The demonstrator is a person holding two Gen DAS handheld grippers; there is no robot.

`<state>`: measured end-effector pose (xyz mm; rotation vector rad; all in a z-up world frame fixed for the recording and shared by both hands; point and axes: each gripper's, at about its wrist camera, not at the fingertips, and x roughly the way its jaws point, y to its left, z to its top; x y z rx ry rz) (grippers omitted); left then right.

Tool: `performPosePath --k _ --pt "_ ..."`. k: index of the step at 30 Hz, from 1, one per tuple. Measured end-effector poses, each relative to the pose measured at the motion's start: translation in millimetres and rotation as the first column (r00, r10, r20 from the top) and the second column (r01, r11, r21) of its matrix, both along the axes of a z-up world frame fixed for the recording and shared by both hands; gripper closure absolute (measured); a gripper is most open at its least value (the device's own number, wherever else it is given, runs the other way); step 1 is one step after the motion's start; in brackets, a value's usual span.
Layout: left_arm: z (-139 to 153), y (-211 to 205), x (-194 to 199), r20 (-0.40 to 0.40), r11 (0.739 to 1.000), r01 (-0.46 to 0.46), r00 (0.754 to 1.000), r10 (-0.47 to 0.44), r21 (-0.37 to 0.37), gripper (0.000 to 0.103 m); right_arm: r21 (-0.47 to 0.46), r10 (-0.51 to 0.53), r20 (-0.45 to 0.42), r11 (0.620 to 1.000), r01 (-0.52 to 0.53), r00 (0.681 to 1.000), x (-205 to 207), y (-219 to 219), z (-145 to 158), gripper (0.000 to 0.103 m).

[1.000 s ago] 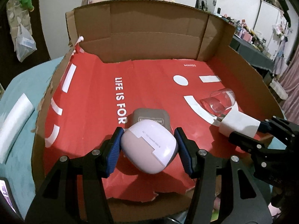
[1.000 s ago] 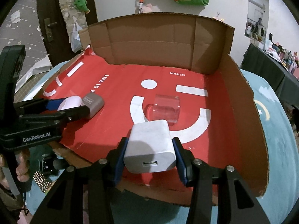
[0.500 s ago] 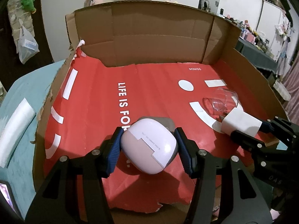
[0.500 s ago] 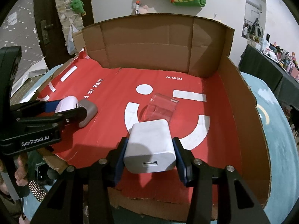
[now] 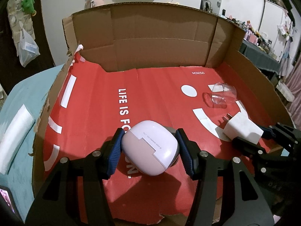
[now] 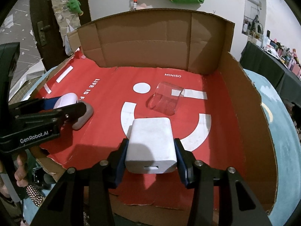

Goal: Organize rigid objects
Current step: 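Carry the charger with right tool into the box while left tool carries the earbud case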

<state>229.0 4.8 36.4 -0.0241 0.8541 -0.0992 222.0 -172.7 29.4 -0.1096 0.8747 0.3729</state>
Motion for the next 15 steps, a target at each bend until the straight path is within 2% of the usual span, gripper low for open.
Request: performPosePath --k 15 --pt "-2.4 2.5 1.7 -0.013 1.000 0.002 1.000 -0.002 -0.021 0.047 -0.016 -0.005 -0.020 1.000 0.005 1.000 3.3 -0.5 -6.6 0.054"
